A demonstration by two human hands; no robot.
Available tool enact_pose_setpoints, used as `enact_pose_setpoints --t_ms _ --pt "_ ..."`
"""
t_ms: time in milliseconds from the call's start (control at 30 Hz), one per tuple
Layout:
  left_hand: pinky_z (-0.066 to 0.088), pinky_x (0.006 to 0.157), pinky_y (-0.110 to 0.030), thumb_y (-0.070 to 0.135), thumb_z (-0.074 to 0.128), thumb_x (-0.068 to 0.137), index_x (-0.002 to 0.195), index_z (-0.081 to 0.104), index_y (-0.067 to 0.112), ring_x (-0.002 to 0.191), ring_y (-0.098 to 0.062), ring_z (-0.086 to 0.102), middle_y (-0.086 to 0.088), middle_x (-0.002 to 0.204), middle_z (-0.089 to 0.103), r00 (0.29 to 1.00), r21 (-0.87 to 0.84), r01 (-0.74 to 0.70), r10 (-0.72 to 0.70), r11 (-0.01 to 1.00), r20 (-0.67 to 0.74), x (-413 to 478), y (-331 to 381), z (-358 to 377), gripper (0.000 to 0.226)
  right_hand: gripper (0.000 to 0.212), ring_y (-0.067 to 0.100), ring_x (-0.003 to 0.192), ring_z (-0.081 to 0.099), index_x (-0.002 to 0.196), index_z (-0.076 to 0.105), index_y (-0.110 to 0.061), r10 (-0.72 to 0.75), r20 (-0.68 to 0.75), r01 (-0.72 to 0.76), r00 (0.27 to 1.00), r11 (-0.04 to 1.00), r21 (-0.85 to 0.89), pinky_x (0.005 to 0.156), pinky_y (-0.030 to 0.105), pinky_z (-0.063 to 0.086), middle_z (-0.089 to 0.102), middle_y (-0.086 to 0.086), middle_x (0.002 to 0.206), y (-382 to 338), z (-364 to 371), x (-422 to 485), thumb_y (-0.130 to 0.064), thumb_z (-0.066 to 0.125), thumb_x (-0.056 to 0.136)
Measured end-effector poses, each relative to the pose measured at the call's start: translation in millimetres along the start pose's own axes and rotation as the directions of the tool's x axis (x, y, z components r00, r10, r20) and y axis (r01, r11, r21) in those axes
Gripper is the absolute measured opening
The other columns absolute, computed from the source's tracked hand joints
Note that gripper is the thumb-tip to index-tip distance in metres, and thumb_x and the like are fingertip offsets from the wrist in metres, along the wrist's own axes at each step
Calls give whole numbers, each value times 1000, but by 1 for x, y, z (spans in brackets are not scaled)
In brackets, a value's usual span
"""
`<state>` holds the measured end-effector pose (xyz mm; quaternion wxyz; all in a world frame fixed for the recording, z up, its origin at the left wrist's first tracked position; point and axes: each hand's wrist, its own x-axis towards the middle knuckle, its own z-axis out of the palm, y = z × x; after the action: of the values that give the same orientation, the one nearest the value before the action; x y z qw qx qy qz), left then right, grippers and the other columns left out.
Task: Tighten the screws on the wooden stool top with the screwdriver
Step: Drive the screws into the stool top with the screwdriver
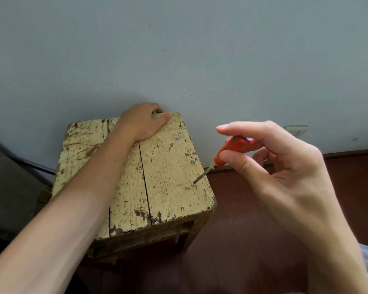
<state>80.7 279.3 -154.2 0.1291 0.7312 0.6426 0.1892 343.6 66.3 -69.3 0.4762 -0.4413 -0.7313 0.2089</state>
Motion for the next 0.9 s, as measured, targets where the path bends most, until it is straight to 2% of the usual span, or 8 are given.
enact_pose_setpoints --t_ms 100,200,333,500,600,700,800,900 --pt "43 88 -39 74 47 92 120 68 33 116 -25 60 3 128 67 1000 2 -1 1 1000 -1 0 1 0 54 39 32 87 75 132 72 -43 9 29 -9 1000 1000 -10 66 46 50 74 -3 112 2 -6 -1 -22 76 99" --pt "45 91 -41 75 47 92 122 67 32 118 -25 59 2 130 66 1000 3 3 -3 1000 7 0 1 -1 56 50 24 106 78 146 64 -38 17 133 -25 991 998 58 82 44 56 74 -3 127 2 -14 -4 -14 68 102" --pt "43 87 -38 75 47 92 122 68 33 117 -24 59 2 130 66 1000 3 5 -5 1000 7 -1 1 -1 56 53 19 111 78 148 64 -38 34 128 -47 991 994 100 97 40 58 75 -7 130 2 -15 -5 -11 66 103" --pt "48 95 -43 74 47 92 121 67 33 117 -25 60 2 129 67 1000 -2 10 -10 1000 14 -2 2 -2 54 40 22 106 79 131 73 -36 33 37 -37 999 994 106 85 59 60 80 -5 113 4 -8 -3 -16 77 96" --pt "48 96 -44 74 48 92 121 68 33 118 -25 59 2 130 66 1000 -5 12 -12 1000 14 -2 3 -3 53 38 22 98 79 123 73 -36 29 -23 -27 999 996 88 69 53 55 78 -2 101 3 -2 -1 -17 85 92" --pt "46 92 -41 73 48 93 120 68 33 119 -24 59 3 129 66 1000 -3 8 -8 1000 15 -2 3 -3 52 36 22 96 79 121 74 -38 8 -35 -6 999 998 70 64 48 51 77 -2 100 2 1 0 -18 85 93" --pt "45 91 -40 73 47 93 121 68 33 118 -24 59 3 129 66 1000 0 6 -6 1000 21 -2 3 -3 53 39 24 104 78 131 73 -38 5 25 -7 1000 997 71 73 48 57 77 -2 110 4 -5 -1 -19 79 97" --pt "47 94 -42 73 47 93 121 68 33 118 -24 59 3 129 66 1000 -1 10 -10 1000 23 -2 3 -3 54 48 21 113 77 143 68 -34 33 123 -52 992 986 159 93 37 62 77 -1 119 4 -11 -4 -12 71 100"
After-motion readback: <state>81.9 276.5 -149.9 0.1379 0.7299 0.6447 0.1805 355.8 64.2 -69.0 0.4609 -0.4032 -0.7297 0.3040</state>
